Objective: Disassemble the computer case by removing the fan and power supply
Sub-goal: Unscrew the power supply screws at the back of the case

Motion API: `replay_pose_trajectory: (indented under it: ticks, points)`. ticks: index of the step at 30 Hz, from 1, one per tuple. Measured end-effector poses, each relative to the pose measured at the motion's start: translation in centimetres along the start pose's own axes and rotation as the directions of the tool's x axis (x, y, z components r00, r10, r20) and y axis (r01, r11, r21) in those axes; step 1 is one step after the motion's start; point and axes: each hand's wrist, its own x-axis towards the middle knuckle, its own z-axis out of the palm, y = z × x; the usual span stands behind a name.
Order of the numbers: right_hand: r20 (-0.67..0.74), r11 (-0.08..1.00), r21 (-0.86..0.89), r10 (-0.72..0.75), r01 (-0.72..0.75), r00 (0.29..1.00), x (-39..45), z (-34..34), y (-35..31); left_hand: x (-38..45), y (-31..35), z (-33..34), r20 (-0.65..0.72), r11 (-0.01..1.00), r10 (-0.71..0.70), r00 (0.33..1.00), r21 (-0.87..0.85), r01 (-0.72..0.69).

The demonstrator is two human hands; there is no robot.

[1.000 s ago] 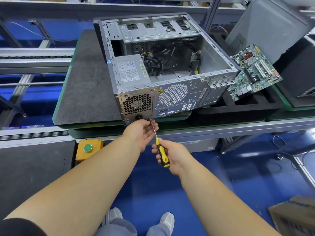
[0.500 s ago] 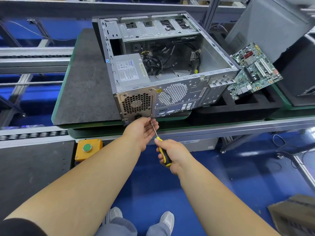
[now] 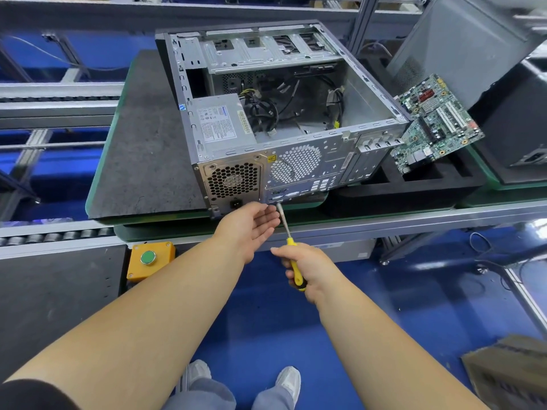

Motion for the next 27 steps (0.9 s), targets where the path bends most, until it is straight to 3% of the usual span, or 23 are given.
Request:
replay_pose_trajectory:
  ticks: [8, 16, 27]
  points:
    - [-0.184, 0.959, 0.099, -0.245, 0.265, 0.952, -1.7, -3.9, -3.8, -1.6, 0.2, 4.6, 0.131, 0.966, -0.017, 0.991, 0.26, -0.018]
    - [-0.181, 0.871, -0.056, -0.489, 0.488, 0.853, -5.6, -10.2, -8.0, -4.9, 1.5, 12.4, 0.25, 0.863, 0.068, 0.966, 0.47, -0.182]
    - [-0.226, 0.705, -0.046, -0.698, 0.708, 0.68, -10.0, -16.3, -14.3, -9.1, 4.0, 21.0, 0.437, 0.785, 0.166, 0.884, 0.484, -0.386]
